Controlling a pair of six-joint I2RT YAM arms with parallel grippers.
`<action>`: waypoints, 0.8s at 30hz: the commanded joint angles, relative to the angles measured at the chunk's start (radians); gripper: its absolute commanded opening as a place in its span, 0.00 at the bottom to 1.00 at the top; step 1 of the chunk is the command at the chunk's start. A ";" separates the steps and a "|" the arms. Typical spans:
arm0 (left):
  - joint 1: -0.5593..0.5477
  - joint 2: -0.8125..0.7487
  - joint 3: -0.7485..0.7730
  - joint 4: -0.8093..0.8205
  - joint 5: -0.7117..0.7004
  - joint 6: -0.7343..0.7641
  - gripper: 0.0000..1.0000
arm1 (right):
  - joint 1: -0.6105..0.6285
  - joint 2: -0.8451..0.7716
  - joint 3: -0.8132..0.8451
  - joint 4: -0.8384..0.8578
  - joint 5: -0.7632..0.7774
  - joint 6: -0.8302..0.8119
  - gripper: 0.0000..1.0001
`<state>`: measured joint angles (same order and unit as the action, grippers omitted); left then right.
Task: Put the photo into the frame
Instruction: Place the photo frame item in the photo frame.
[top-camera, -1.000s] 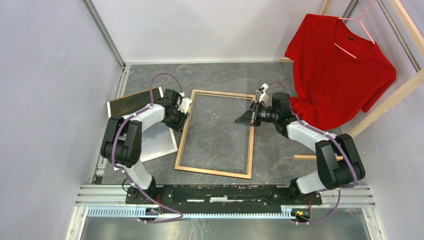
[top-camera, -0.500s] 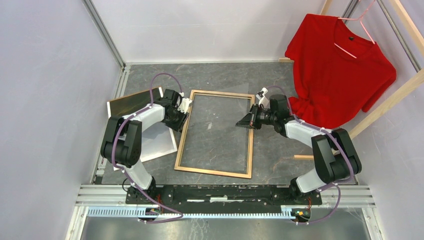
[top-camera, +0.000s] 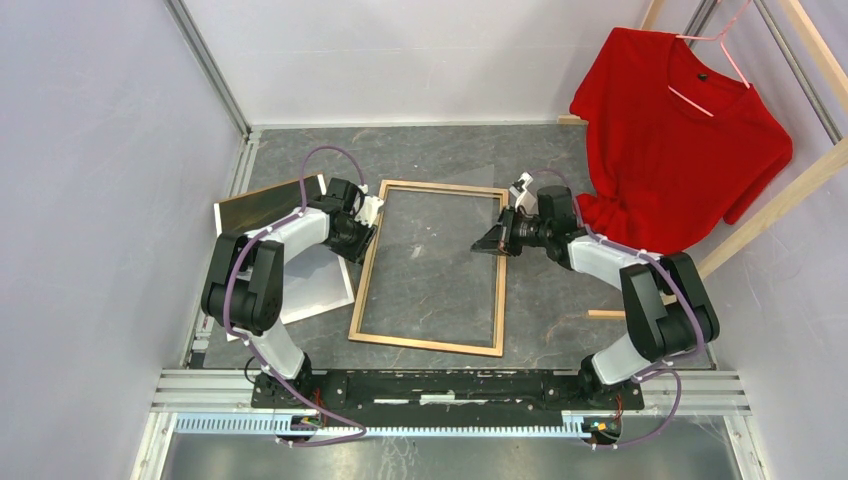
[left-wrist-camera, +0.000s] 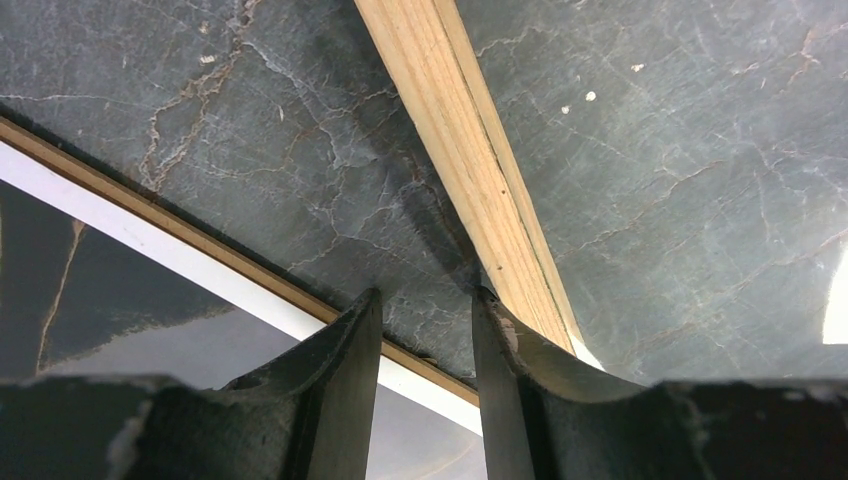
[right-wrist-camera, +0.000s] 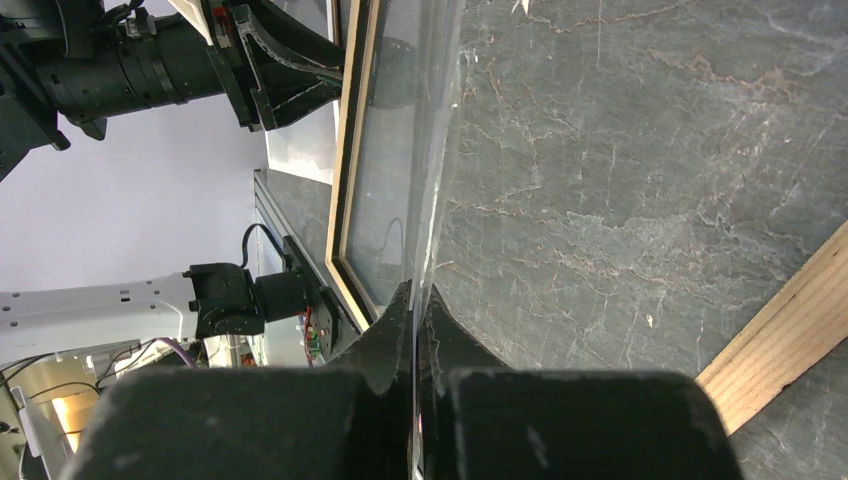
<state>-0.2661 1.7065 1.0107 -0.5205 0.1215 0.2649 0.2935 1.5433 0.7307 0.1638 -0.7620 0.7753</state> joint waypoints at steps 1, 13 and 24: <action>-0.011 0.018 0.014 0.018 0.015 0.023 0.46 | 0.007 0.023 0.064 0.012 -0.043 -0.059 0.00; -0.015 0.016 0.014 0.018 0.010 0.031 0.46 | 0.009 0.041 0.082 -0.034 -0.016 -0.085 0.04; -0.015 0.013 0.003 0.020 0.017 0.030 0.46 | 0.024 0.053 0.000 0.138 -0.036 0.088 0.09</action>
<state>-0.2661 1.7069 1.0107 -0.5209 0.1024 0.2649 0.3035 1.5871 0.7628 0.1699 -0.7620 0.7662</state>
